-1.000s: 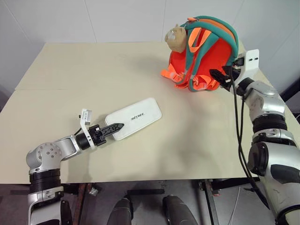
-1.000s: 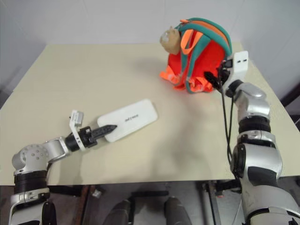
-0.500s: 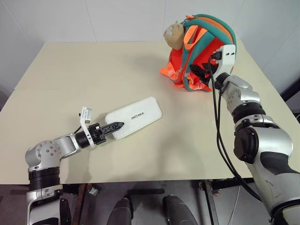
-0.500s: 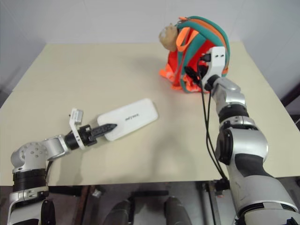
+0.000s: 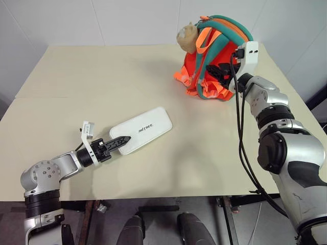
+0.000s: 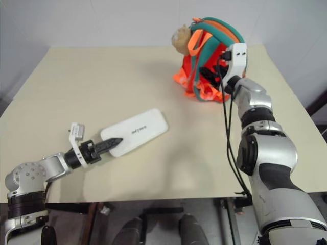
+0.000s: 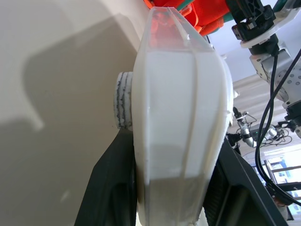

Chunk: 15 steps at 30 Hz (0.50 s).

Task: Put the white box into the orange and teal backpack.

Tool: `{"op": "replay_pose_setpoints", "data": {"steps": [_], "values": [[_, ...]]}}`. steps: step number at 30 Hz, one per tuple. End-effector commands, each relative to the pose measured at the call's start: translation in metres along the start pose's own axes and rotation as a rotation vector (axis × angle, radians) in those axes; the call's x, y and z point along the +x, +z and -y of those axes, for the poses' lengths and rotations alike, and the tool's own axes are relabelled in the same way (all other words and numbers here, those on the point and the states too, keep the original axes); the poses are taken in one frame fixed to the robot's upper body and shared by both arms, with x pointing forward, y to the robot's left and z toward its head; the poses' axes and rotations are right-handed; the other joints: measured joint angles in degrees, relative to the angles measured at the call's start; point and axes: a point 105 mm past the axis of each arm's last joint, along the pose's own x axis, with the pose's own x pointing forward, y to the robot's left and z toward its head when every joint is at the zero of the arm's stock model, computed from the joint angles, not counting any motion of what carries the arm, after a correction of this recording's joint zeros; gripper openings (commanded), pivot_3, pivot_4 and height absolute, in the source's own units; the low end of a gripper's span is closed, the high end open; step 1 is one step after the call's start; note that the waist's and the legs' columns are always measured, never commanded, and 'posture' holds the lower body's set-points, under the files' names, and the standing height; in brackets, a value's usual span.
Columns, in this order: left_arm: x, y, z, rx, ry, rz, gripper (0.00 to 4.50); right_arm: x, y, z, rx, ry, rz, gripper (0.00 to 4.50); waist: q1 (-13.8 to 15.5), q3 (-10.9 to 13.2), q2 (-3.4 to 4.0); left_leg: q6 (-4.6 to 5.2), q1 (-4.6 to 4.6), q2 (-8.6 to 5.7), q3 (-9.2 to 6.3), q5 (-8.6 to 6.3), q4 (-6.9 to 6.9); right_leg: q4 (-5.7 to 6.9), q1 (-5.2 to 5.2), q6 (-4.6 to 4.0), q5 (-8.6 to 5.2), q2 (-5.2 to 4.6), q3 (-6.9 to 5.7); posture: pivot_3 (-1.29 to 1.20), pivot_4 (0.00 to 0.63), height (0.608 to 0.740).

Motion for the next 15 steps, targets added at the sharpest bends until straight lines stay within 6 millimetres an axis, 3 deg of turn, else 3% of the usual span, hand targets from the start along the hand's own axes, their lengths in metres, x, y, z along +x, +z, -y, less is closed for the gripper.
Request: {"op": "replay_pose_setpoints", "data": {"steps": [1,4,8,15], "values": [[-0.004,0.002,-0.002,0.015,0.031,0.005,1.31,0.003,0.031,-0.012,0.022,0.064,0.089,3.12,0.1,0.0,0.00,0.00,0.00,0.00,0.00,0.00,0.00,0.00,0.00,0.00,0.00,0.00,0.00,0.00,0.150,0.740],[-0.007,0.003,-0.003,0.020,0.044,0.008,1.31,0.002,0.033,-0.019,0.038,0.124,0.086,3.46,0.1,0.0,0.00,0.00,-0.01,-0.01,0.00,0.00,-0.01,-0.02,0.00,0.00,0.00,-0.01,0.00,0.00,0.150,0.740],[-0.008,-0.001,-0.004,0.015,0.047,0.007,1.31,0.004,0.022,-0.027,0.011,0.174,0.043,4.43,0.0,0.0,0.00,0.00,-0.01,0.00,0.00,0.00,-0.02,-0.02,0.00,0.00,0.00,0.00,0.00,0.00,0.150,0.740],[-0.002,-0.001,-0.003,0.016,0.034,-0.002,1.31,0.021,0.007,-0.041,-0.082,0.119,0.019,4.43,0.0,0.0,0.00,-0.01,0.02,0.01,0.01,0.00,0.00,0.01,0.00,0.00,0.00,0.01,0.01,0.00,0.150,0.740]]}}
